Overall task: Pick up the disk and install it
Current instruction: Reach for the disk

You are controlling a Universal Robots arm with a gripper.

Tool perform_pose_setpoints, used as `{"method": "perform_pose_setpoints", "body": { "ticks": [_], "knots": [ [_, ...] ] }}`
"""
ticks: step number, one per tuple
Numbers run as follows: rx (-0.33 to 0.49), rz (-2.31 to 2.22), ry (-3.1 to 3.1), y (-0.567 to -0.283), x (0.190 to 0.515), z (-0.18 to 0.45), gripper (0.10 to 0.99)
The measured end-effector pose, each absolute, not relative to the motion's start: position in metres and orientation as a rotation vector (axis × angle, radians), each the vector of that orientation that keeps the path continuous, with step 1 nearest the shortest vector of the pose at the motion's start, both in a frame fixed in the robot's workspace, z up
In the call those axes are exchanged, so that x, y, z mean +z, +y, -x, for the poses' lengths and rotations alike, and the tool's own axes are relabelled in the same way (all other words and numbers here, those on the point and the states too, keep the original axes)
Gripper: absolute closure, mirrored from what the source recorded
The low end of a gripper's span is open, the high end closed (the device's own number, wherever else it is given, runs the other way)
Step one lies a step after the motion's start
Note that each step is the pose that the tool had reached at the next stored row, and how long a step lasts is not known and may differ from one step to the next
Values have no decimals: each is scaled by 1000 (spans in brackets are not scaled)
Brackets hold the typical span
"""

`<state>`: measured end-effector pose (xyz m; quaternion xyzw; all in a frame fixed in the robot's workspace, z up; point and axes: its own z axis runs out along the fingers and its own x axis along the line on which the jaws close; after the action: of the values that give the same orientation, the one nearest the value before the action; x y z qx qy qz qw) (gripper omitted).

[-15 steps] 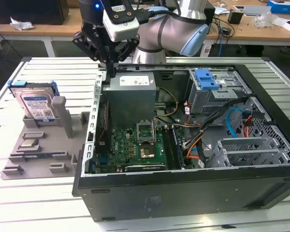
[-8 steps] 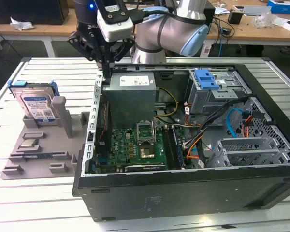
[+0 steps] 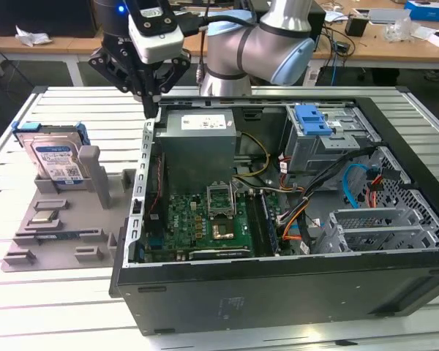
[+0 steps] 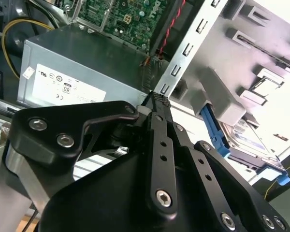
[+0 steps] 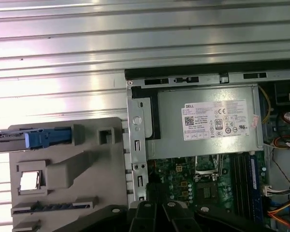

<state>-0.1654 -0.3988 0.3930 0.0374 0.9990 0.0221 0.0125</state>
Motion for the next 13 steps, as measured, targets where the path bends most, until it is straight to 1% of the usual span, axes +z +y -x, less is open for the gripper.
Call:
{"method": "perform_pose_setpoints", "body": {
  "ticks": [13],
  "knots": [
    [69,-117,3114,-399,393,192,980]
  ]
}}
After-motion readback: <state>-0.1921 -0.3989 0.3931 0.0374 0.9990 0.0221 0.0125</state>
